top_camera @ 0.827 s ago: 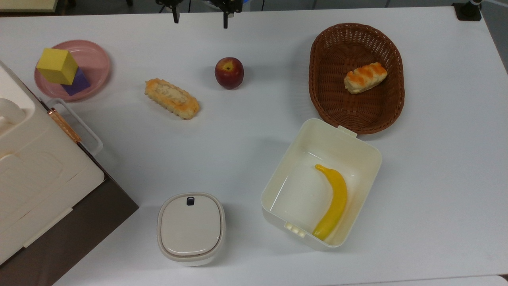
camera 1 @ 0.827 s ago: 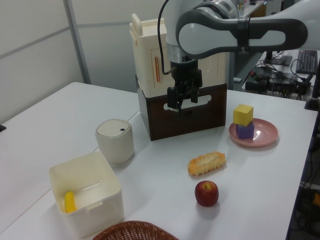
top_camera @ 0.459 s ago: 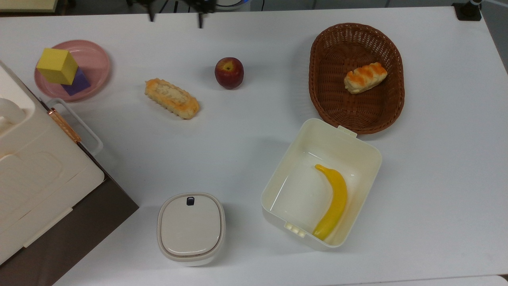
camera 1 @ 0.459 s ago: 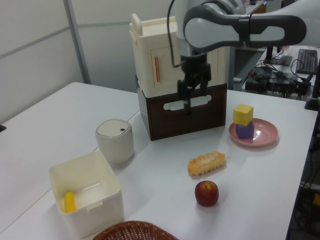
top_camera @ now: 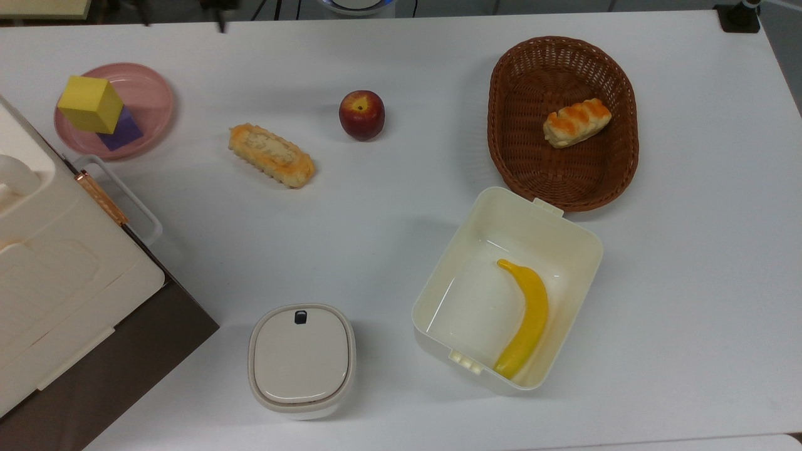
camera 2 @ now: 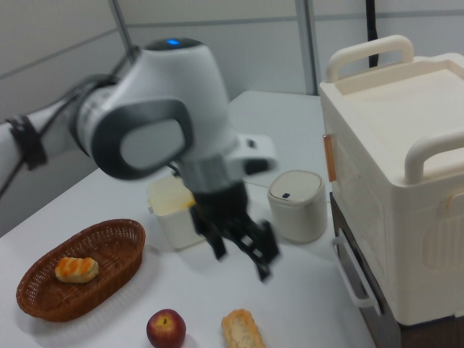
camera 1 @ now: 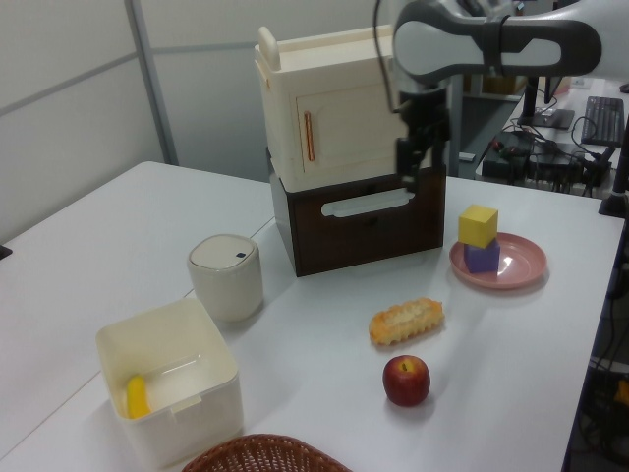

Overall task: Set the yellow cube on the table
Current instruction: 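Move the gripper over the yellow cube on the pink plate, then lower the gripper and close it on the yellow cube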

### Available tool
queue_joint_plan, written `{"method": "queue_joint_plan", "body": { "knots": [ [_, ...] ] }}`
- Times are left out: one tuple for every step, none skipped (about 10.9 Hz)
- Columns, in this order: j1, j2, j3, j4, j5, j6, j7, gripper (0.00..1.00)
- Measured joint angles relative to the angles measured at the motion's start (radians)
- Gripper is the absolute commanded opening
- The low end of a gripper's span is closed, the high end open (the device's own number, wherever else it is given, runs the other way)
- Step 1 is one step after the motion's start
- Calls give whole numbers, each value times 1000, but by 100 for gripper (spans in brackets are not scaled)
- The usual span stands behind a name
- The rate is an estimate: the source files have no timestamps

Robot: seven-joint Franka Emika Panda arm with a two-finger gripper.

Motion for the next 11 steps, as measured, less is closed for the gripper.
{"method": "queue_joint_plan", "body": {
  "knots": [
    [-65,14,-2,0,0,20,-71,100],
    [-137,44,-4,-1,1,70,-122,100],
    [-177,73,-4,-2,1,116,-127,100],
    [-215,107,-4,-3,1,165,-128,100],
    [-243,140,-4,-6,1,210,-128,100],
    [-264,177,-4,-13,1,254,-134,100],
    [-273,207,-4,-18,0,280,-152,100],
    [-281,241,-5,-24,-1,307,-186,100],
    [-286,265,-6,-25,-2,321,-209,100],
    [-289,283,-6,-26,-2,326,-223,100],
    [-289,292,-6,-30,-2,326,-228,100]
  ]
}}
